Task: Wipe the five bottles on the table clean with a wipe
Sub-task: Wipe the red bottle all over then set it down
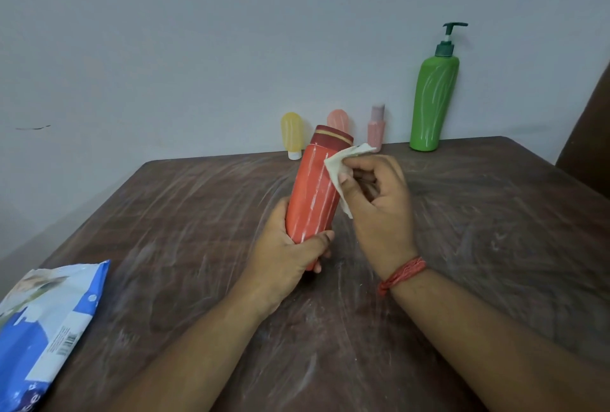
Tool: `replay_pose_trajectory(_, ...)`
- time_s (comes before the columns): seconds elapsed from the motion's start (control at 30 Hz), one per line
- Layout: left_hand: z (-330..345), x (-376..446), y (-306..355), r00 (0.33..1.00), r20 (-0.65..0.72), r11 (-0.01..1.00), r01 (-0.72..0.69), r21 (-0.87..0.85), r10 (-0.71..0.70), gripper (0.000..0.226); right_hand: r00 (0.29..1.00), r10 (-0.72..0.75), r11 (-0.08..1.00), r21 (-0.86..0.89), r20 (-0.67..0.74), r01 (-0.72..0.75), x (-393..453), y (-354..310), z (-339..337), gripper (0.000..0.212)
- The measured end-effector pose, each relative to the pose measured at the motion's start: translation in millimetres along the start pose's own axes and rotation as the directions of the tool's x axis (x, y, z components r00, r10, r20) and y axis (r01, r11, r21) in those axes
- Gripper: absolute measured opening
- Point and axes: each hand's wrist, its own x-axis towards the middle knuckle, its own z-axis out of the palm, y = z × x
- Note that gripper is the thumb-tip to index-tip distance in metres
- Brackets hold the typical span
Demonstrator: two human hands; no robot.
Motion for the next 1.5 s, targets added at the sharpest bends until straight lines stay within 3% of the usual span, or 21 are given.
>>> replay_pose_trajectory(0.2,-0.1,0.9,0.0,0.997,0.060,0.998,0.048,-0.038,-0.045,0.067,0.994,0.109,0.994,0.017,-0.032,-0.109,10.1,-1.4,-7.4,0.008)
replay_pose_trajectory(0.43,-6.1,3.6,-2.0,0.995,0.056,0.963,0.090,-0.255,-0.079,0.061,0.994,0.013,0.996,-0.090,0.105,-0.003,-4.0,-9.7,-1.2,0.009)
replay_pose_trajectory(0.57,-3.5,3.8,-2.7,0.990,0.106,0.967,0.112,-0.230,-0.089,0.070,0.997,0.078,0.996,-0.034,-0.017,-0.078,9.0,-11.5,-5.8,0.009)
replay_pose_trajectory(0.77,-6.5,6.4,-6.7,0.992,0.083,0.960,0.109,-0.256,-0.091,0.065,0.998,0.033,0.999,-0.040,0.051,-0.031,-4.1,-8.3,1.8,0.013)
replay_pose_trajectory(0.93,-2.8,6.4,-5.0,0.987,0.104,0.973,0.141,-0.182,-0.124,0.075,0.986,0.161,0.987,0.005,-0.045,-0.161,9.2,-2.7,-4.1,0.008)
replay_pose_trajectory(1.1,-4.3,5.2,-5.0,0.994,0.064,0.973,0.097,-0.211,-0.085,0.061,0.992,0.103,0.993,-0.056,0.073,-0.099,-4.0,-4.3,1.1,0.010)
replay_pose_trajectory(1.3,-1.8,4.9,-4.7,0.991,0.091,0.983,0.112,-0.143,-0.099,0.069,0.986,0.167,0.986,-0.025,0.001,-0.167,9.0,-6.4,-6.3,0.013)
replay_pose_trajectory(1.5,-4.6,5.2,-3.8,0.994,0.069,0.983,0.089,-0.161,-0.079,0.056,0.996,0.073,0.992,-0.109,0.057,-0.067,1.6,-9.7,-1.4,0.012)
